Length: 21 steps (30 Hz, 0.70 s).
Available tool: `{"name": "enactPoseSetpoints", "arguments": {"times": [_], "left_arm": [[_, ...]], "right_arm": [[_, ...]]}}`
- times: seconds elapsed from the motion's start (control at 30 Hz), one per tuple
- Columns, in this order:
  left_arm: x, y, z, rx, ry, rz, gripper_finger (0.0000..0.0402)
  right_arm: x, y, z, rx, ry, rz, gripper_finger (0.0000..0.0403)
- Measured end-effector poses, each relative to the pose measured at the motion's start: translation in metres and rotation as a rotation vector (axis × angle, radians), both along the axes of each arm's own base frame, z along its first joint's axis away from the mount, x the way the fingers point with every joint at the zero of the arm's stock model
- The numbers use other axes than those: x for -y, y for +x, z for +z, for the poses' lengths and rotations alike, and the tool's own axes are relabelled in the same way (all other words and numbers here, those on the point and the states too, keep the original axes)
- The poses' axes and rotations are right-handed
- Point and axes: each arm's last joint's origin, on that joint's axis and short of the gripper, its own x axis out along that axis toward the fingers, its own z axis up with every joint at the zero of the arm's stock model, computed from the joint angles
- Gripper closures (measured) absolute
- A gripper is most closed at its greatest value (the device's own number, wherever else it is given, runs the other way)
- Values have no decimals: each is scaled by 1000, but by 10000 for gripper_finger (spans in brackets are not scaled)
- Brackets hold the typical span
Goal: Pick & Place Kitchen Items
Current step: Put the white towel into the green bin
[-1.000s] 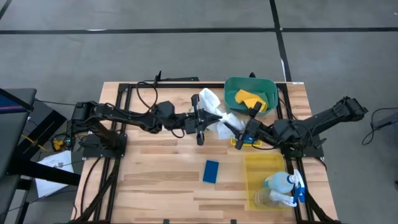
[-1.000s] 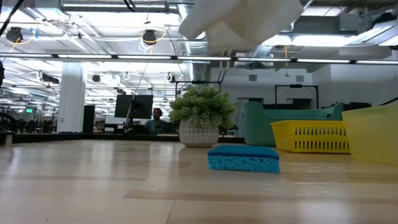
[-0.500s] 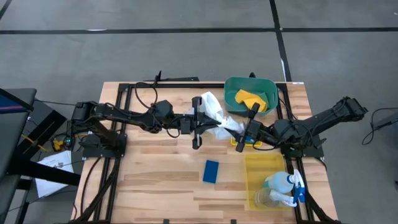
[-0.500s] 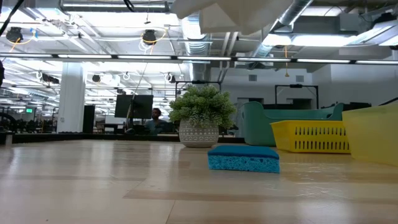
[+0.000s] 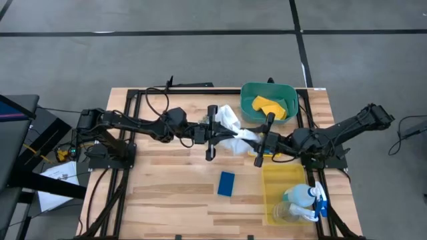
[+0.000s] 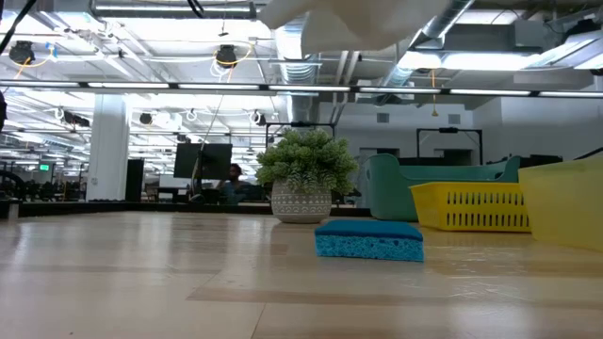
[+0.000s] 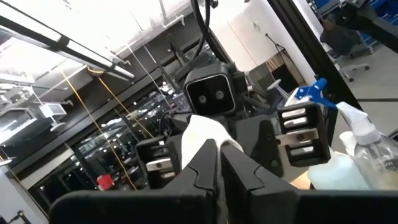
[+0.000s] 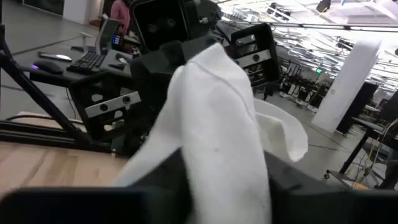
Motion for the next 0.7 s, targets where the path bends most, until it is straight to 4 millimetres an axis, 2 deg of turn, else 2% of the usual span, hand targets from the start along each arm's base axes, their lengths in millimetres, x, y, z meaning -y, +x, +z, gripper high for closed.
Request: {"name": "enactPoseSetpoints", "arguments": {"times": [0.13, 0.17, 0.33, 0.47, 0.7], "left_arm": [[0, 1, -2, -24, -3, 0, 399], [0, 1, -3, -29, -4, -1, 397], [-1, 2, -6, -63, -10, 21, 390], [-3, 3, -9, -103, -34, 121, 377], [-6, 4, -25, -271, -35, 250, 325]], "right_arm": [[0, 0, -1, -6, -3, 5, 372], [0, 0, -1, -6, -3, 10, 386], [1, -1, -1, -11, 12, -8, 390], [1, -8, 2, -7, 28, -46, 394], [-3, -21, 8, 5, 50, -39, 398]]}}
